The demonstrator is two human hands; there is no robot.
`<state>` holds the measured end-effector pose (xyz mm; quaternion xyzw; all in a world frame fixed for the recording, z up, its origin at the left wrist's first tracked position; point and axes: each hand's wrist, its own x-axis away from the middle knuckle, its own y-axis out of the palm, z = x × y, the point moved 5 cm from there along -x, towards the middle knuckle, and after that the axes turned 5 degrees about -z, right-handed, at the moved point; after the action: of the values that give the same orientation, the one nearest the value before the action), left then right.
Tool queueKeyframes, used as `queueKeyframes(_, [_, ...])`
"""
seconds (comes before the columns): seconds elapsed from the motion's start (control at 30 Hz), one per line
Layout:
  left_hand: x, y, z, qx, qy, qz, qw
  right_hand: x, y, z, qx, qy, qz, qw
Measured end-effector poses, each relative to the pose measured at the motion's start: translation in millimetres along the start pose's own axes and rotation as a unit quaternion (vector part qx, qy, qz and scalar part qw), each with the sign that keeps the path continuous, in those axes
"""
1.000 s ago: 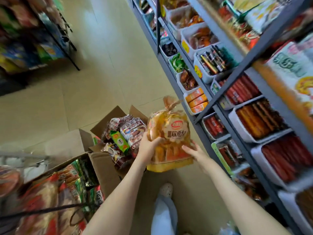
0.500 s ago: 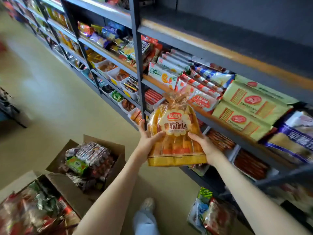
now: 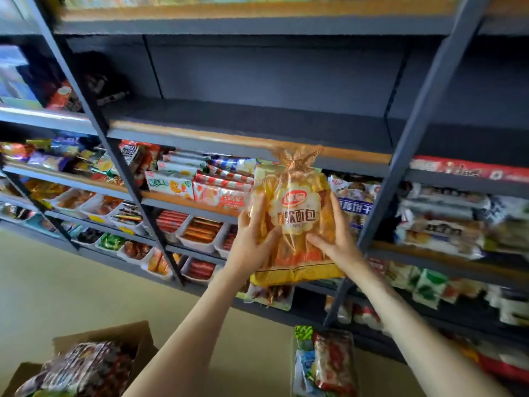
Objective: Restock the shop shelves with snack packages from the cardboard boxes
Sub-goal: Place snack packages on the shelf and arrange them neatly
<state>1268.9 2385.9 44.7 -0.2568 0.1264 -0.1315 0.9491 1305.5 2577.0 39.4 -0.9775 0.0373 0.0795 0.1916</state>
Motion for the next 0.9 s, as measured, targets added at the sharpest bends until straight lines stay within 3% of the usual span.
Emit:
queueKeyframes(0.33, [-17.1, 80.6, 110.0, -0.026, 0.169, -0.089, 0.981, 59.0, -119.2, -16.5, 0.120, -0.015, 0.123, 0.985])
queueKeyframes(0.6, [-23.4, 188.4, 200.7, -0.010, 0.286, -0.163, 0.944, 111.9, -251.9, 4.8, 0.112, 0.004, 0.175, 0.978])
queueKeyframes(0.9, [-47.5, 320.7, 324.4, 0.038, 0.320, -0.132, 0.938, 150.5, -421.1, 23.3, 0.128, 0.034, 0.158, 0.979])
